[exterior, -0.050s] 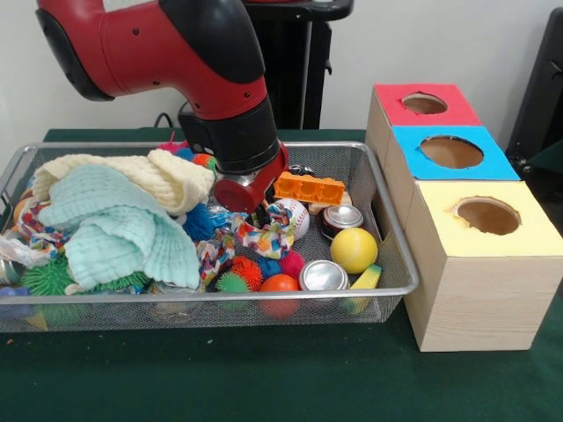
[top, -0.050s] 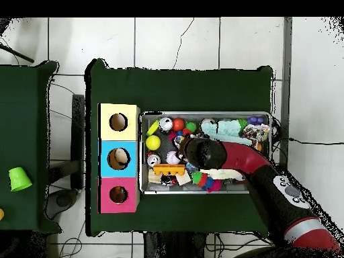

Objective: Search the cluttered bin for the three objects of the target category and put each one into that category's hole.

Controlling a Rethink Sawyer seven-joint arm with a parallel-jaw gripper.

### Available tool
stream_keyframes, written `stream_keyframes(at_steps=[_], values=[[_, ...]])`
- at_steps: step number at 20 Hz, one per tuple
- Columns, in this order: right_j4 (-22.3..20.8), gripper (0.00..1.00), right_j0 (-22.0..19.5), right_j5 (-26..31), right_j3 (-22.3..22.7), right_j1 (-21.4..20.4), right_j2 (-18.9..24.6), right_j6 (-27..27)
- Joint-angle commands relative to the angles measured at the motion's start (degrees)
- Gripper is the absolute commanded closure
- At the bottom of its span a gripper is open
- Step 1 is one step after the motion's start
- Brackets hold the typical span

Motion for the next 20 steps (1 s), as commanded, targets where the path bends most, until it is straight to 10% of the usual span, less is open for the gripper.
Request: stream_keyframes(at_steps=[1, 20], values=[[-3.4, 1.0, 0.6, -1.6, 1.0, 2.3, -0.5, 5.7], [-2.1, 1.0, -0.7, -2.7, 2.0, 2.7, 1.0, 6.3]])
